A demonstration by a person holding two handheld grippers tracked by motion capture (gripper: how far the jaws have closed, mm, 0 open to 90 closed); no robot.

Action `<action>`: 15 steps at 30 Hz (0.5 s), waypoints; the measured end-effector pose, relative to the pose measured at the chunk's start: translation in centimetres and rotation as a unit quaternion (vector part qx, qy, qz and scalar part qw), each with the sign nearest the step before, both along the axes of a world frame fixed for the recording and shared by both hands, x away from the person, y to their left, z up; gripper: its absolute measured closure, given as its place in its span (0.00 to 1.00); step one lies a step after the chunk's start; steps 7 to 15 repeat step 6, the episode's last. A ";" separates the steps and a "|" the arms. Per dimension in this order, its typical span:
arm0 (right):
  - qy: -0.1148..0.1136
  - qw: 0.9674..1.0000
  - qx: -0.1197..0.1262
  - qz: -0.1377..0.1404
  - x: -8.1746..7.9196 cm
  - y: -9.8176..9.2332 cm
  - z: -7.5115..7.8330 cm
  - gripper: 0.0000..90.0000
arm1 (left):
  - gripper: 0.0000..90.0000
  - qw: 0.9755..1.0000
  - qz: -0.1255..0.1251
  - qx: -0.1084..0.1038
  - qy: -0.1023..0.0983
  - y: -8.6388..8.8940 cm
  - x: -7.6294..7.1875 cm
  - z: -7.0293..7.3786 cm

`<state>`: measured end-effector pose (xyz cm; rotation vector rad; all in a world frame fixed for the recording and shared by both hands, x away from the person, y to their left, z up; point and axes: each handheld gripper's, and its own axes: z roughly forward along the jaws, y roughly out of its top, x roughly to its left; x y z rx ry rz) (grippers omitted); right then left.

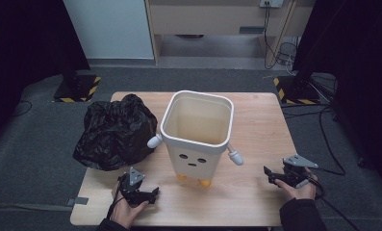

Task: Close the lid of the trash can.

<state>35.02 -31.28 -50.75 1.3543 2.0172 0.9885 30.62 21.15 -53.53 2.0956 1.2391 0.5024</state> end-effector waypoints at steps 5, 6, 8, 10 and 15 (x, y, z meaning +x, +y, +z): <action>0.023 0.999 -0.031 0.007 -0.6 -0.3 -1.3 0.14 | 0.00 1.000 0.000 0.000 0.000 0.0 0.0 0.0; 0.024 0.999 -0.031 0.009 -0.6 -0.4 -1.4 0.13 | 0.00 1.000 0.000 0.000 0.000 0.0 0.0 0.0; 0.024 0.999 -0.031 0.009 -0.6 -0.4 -1.4 0.13 | 0.00 1.000 0.000 0.000 0.000 0.0 0.0 0.0; 0.024 0.999 -0.031 0.009 -0.6 -0.4 -1.4 0.13 | 0.00 1.000 0.000 0.000 0.000 0.0 0.0 0.0; 0.024 0.999 -0.031 0.009 -0.6 -0.4 -1.4 0.13 | 0.00 1.000 0.000 0.000 0.000 0.0 0.0 0.0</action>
